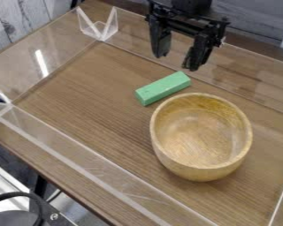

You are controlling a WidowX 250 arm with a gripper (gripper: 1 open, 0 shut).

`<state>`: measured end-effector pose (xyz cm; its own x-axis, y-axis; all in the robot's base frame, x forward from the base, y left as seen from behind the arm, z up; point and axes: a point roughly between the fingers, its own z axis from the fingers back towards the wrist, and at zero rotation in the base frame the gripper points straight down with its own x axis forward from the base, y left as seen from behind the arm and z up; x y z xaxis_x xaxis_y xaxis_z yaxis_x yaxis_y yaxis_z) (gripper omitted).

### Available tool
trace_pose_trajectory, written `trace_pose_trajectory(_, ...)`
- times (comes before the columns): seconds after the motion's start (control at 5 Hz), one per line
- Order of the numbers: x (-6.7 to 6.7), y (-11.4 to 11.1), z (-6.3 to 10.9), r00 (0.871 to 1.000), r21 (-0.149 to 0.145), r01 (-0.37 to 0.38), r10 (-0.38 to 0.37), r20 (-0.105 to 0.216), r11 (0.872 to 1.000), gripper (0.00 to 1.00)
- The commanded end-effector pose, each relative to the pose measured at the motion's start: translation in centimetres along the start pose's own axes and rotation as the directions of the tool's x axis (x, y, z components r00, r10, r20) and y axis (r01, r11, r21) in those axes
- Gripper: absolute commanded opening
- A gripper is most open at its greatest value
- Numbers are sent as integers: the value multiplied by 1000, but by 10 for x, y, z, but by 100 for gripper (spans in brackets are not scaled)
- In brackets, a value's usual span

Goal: Put the green block in the brown bowl

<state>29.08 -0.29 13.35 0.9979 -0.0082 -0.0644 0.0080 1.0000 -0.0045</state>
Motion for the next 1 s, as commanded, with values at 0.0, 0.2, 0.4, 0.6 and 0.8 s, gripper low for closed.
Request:
trace_pose_trajectory(0.0,-12,5,-8,1000,-10,30,-30,0,999,100)
trace_pose_trajectory(0.2,-15,20,-30,1000,-16,4,-4,-19,1000,100)
trace_pose_trajectory(0.4,-14,39,-48,999,-39,-35,35,16,999,100)
trace_pose_trajectory(0.6,-10,54,-55,996,-57,-55,58,62,997,100)
trace_pose_trajectory(0.8,-3,58,-56,995,-66,-42,48,86,997,100)
